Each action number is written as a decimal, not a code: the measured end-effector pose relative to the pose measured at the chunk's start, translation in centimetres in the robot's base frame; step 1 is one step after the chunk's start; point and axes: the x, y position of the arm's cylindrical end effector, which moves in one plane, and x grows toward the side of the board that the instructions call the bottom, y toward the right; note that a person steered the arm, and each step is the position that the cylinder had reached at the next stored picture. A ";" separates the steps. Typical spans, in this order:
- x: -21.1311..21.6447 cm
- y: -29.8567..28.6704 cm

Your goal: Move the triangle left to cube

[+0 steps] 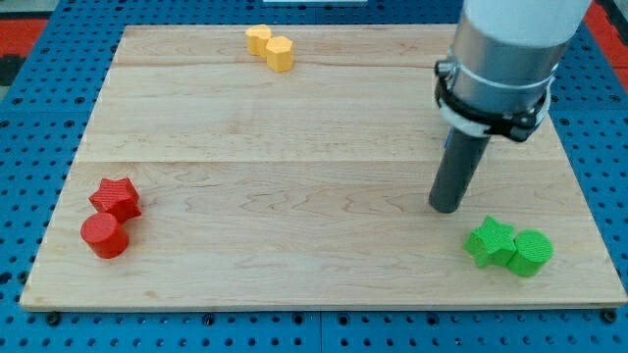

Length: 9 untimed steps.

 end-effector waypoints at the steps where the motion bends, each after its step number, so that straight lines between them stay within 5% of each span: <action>1: -0.2 2.9; 5: -10.6 3.9; 9: -11.8 10.4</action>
